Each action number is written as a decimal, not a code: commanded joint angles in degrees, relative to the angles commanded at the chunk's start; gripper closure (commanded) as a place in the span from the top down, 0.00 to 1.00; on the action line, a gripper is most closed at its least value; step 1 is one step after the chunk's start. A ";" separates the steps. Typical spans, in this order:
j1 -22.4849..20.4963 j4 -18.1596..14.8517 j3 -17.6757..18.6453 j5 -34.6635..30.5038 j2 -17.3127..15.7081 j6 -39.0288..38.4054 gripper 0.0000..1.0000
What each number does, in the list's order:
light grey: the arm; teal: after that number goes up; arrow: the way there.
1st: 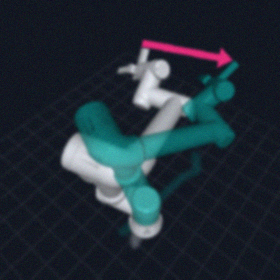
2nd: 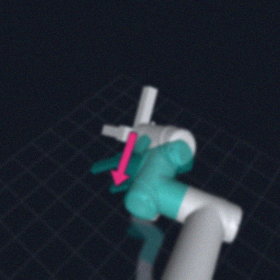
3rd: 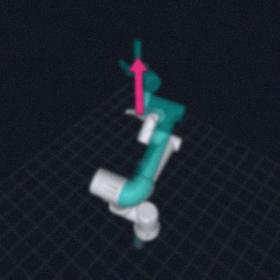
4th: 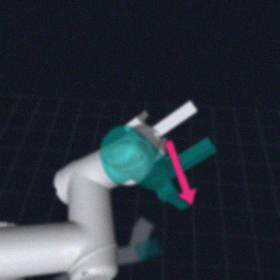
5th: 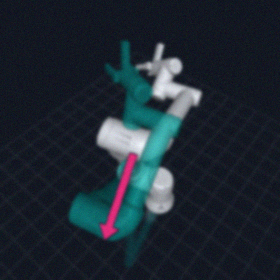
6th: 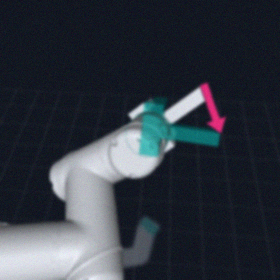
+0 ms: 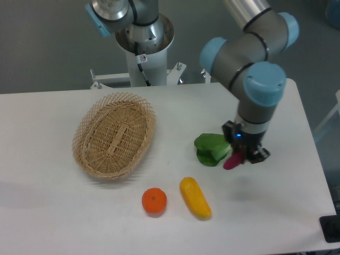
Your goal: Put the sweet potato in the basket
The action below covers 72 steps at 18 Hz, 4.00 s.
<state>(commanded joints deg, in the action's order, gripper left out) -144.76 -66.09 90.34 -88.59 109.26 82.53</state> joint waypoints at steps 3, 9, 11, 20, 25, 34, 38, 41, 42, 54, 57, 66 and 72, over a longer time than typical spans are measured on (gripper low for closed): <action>2.81 0.35 5.79 0.00 -3.25 -0.09 0.25; 9.22 0.70 14.07 2.46 -9.41 -2.46 0.25; 12.38 0.97 15.13 3.07 -9.68 -4.21 0.25; 21.36 4.56 18.11 2.90 -7.92 -10.64 0.25; 22.95 6.94 19.88 2.90 -6.25 -12.13 0.26; 23.30 6.77 21.90 2.73 -5.28 -12.05 0.65; 23.21 6.86 21.46 2.72 -5.81 -11.87 0.92; 22.69 6.86 20.58 2.29 -5.90 -12.05 1.00; 22.42 6.86 20.32 2.20 -5.90 -12.05 1.00; 8.54 6.68 13.91 1.76 -7.75 -9.94 1.00; 4.77 6.68 11.62 1.67 -5.56 -8.37 1.00; -7.01 5.71 8.36 2.19 -3.79 7.98 1.00; -8.96 5.18 5.02 1.76 -1.59 9.84 1.00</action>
<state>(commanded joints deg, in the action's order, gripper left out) -153.72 -60.91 95.36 -86.84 107.66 92.37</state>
